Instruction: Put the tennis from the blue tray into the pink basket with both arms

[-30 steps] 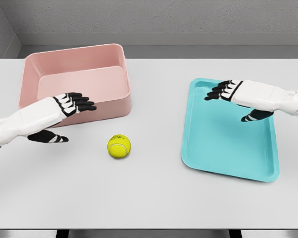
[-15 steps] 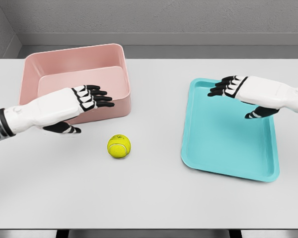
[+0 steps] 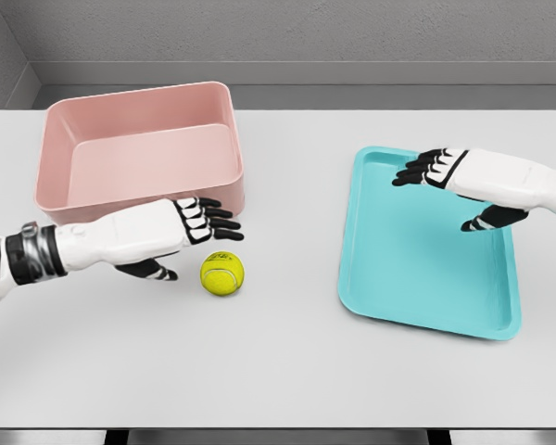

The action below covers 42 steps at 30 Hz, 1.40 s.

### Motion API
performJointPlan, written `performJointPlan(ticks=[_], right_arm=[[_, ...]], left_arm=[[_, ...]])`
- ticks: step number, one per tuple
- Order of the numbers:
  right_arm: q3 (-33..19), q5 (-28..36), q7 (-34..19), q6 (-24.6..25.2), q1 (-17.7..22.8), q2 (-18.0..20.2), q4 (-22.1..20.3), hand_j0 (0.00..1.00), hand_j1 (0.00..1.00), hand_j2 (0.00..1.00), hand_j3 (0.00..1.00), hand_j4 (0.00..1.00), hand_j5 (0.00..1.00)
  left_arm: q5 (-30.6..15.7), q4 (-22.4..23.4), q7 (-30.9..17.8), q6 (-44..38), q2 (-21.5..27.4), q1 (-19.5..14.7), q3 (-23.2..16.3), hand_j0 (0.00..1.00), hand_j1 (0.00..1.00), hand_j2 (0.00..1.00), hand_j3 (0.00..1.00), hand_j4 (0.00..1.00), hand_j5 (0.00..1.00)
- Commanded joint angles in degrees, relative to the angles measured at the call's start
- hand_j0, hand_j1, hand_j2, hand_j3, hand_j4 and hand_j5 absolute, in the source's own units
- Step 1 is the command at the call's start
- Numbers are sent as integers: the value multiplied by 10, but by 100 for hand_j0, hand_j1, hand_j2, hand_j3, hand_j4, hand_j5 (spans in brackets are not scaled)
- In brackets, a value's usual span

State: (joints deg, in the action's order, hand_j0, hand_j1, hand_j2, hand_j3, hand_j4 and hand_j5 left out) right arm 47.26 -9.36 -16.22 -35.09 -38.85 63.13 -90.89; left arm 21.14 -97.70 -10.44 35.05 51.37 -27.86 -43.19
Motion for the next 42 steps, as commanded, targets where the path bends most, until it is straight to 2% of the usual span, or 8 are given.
performJointPlan(ticks=[1, 7, 11, 15, 20, 29, 35, 42], right_arm=[[-2, 6, -7, 1, 0, 5, -9, 100, 100, 100, 100, 100, 100], [-2, 6, -8, 1, 3, 12, -8, 100, 100, 100, 100, 100, 100], [-2, 7, -6, 1, 4, 14, -7, 100, 100, 100, 100, 100, 100], [-3, 7, -6, 1, 4, 16, -4, 100, 100, 100, 100, 100, 100], [-3, 14, -5, 1, 4, 21, -3, 100, 100, 100, 100, 100, 100], [-3, 14, -4, 1, 4, 20, 2, 100, 100, 100, 100, 100, 100], [-3, 15, -5, 1, 4, 21, 2, 100, 100, 100, 100, 100, 100], [-3, 16, -5, 1, 4, 21, 2, 100, 100, 100, 100, 100, 100]], left_arm=[[-4, 6, -12, -1, -8, 0, -2, 100, 100, 100, 100, 100, 100], [-4, 27, -27, -1, -23, -5, -2, 100, 100, 100, 100, 100, 100], [-7, 46, -40, -1, -30, -24, -18, 100, 100, 100, 100, 100, 100], [-7, 50, -54, -1, -34, -26, -25, 100, 100, 100, 100, 100, 100], [-8, 61, -71, -1, -43, -48, -54, 100, 100, 100, 100, 100, 100], [-9, 72, -93, -1, -63, -54, -59, 100, 100, 100, 100, 100, 100], [-11, 82, -97, -1, -68, -69, -76, 100, 100, 100, 100, 100, 100], [-26, 98, -97, -1, -68, -73, -77, 100, 100, 100, 100, 100, 100]])
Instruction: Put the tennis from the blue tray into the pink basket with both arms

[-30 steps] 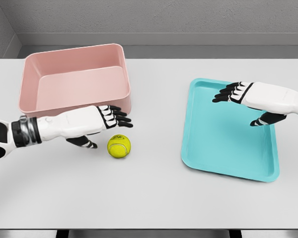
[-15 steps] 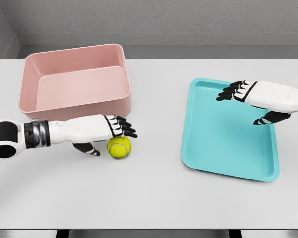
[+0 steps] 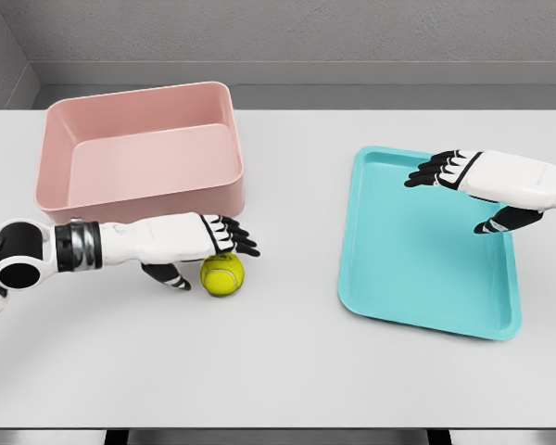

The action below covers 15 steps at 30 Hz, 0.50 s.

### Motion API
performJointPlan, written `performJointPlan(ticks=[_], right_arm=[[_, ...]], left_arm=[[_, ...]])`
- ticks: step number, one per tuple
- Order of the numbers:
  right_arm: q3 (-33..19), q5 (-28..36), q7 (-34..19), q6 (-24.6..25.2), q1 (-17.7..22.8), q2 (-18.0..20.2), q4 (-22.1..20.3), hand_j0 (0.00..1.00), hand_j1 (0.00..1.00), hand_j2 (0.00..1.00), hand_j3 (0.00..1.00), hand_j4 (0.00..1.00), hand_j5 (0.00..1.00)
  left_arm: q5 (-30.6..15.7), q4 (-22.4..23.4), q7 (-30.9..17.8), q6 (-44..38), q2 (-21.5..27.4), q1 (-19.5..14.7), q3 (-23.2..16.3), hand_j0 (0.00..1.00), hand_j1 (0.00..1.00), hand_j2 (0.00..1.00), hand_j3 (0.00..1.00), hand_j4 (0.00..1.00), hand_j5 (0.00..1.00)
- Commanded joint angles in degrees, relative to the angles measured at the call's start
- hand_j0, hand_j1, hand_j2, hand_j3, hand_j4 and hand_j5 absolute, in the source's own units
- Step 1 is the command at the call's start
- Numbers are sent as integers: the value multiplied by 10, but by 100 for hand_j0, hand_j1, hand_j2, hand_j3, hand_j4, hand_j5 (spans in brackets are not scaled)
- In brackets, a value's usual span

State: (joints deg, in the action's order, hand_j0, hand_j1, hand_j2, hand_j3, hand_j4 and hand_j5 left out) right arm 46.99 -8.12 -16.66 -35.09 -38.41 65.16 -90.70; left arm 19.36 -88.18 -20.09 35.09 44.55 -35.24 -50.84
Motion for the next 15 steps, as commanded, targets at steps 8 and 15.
performJointPlan(ticks=[8, 15], right_arm=[[-1, 5, 1, 1, 0, 1, 0, 100, 100, 100, 100, 100, 100], [-1, 8, 1, 1, 0, 1, 1, 100, 100, 100, 100, 100, 100]], left_arm=[[-20, 20, 0, -1, -4, -11, -12, 100, 100, 100, 100, 100, 100], [-30, 30, 0, -1, -14, -29, -40, 100, 100, 100, 100, 100, 100]])
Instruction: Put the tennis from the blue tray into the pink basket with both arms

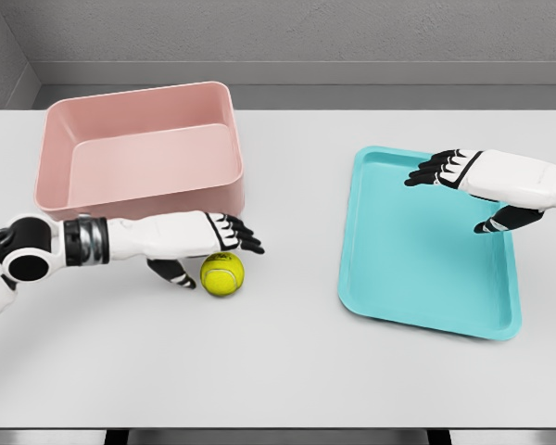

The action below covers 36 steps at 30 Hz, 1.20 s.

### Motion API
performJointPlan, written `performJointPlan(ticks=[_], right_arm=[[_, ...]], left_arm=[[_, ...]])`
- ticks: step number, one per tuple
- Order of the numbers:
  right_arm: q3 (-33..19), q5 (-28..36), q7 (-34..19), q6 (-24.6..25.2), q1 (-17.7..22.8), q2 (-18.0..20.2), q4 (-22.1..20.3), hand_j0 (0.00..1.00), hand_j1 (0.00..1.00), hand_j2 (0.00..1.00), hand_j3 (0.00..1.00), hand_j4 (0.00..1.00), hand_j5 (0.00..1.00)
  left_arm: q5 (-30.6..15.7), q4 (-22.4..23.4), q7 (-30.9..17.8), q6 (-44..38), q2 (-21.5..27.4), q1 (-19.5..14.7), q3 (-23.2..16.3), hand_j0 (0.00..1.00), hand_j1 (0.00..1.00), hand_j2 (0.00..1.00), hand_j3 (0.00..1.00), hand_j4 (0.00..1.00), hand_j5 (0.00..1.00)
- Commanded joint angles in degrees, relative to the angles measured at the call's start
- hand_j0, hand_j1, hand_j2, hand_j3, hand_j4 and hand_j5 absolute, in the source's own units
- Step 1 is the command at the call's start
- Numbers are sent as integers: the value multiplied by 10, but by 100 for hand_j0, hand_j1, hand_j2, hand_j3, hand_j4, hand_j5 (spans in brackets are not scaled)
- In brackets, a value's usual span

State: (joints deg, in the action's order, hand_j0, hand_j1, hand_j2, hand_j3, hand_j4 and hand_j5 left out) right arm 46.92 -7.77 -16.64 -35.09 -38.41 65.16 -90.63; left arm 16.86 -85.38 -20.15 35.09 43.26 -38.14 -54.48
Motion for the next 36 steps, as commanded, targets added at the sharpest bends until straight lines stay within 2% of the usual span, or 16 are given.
performJointPlan(ticks=[1, 18, 21, 29, 36], right_arm=[[-1, 5, 0, 1, 0, 1, -1, 100, 100, 100, 100, 100, 100], [0, 8, 0, 1, 0, -1, 9, 100, 100, 100, 100, 100, 100], [0, 9, 0, 1, 0, -2, 11, 100, 100, 100, 100, 100, 100], [0, 12, -1, 1, 0, -2, 12, 100, 100, 100, 100, 100, 100], [0, 12, 0, 1, -1, -6, 21, 100, 100, 100, 100, 100, 100]], left_arm=[[-6, 2, 0, -1, -1, 0, -4, 100, 100, 100, 100, 100, 100], [-4, 8, -9, -1, -8, -4, -5, 100, 100, 100, 100, 100, 100], [-5, 9, -9, -1, -12, -19, -29, 100, 100, 100, 100, 100, 100], [-5, 13, -11, -1, -11, -19, -30, 100, 100, 100, 100, 100, 100], [-5, 13, -11, -1, -7, -20, -30, 91, 91, 91, 91, 91, 91]])
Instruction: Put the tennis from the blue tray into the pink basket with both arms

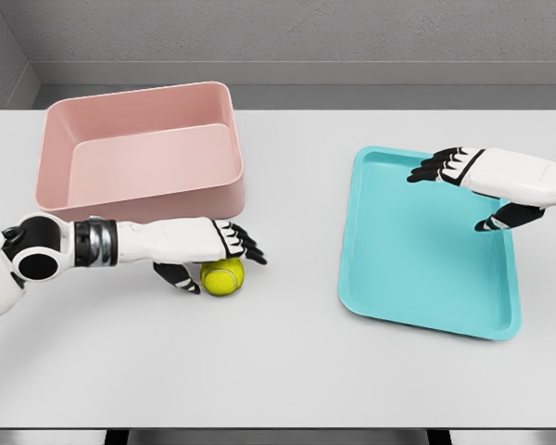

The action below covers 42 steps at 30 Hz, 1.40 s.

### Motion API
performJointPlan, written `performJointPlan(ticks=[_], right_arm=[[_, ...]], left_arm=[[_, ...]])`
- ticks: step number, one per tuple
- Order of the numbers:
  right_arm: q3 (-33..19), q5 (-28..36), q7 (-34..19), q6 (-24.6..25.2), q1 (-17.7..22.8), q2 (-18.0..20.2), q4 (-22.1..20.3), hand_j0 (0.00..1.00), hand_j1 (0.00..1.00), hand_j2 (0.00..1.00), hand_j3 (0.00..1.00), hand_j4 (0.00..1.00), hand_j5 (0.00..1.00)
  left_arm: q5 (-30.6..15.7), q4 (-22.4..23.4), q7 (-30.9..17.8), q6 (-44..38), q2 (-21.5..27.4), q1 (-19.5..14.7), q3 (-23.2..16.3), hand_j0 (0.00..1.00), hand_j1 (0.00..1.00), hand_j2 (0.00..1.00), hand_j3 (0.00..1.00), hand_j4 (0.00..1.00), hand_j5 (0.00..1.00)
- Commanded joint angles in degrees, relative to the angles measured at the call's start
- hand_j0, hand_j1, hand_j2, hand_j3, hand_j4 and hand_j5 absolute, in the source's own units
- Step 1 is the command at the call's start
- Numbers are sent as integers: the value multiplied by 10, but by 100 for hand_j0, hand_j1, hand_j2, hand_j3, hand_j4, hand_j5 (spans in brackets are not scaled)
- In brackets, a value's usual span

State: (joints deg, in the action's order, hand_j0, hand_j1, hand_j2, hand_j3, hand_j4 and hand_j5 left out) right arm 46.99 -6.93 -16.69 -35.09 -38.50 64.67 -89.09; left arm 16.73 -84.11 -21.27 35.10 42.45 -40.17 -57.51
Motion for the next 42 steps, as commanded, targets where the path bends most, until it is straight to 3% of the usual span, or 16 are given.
performJointPlan(ticks=[1, 13, 18, 28, 31, 42], right_arm=[[-1, 3, 1, 1, 0, -1, 8, 100, 100, 100, 100, 100, 100], [-1, 4, 0, 1, 0, -2, 8, 100, 100, 100, 100, 100, 100], [-1, 4, 0, 1, 0, -2, 15, 100, 100, 100, 100, 100, 100], [-1, 5, 1, 1, 0, -2, 16, 100, 100, 100, 100, 100, 100], [-1, 5, 1, 1, 0, -2, 17, 100, 100, 100, 100, 100, 100], [0, 5, 0, 1, 0, -4, 25, 100, 100, 100, 100, 100, 100]], left_arm=[[-4, 0, 0, -1, 2, 0, 0, 90, 90, 90, 90, 90, 90], [-4, -1, 2, -1, 1, 0, -1, 86, 86, 86, 86, 86, 86], [-2, -3, 2, -1, 2, -1, -8, 76, 76, 76, 76, 76, 76], [1, -3, 0, -1, 1, -11, -22, 69, 69, 69, 69, 69, 69], [1, -2, 0, -1, 1, -16, -32, 62, 62, 62, 62, 62, 62], [-6, -5, 7, -1, 3, -20, -23, 59, 59, 59, 59, 59, 59]])
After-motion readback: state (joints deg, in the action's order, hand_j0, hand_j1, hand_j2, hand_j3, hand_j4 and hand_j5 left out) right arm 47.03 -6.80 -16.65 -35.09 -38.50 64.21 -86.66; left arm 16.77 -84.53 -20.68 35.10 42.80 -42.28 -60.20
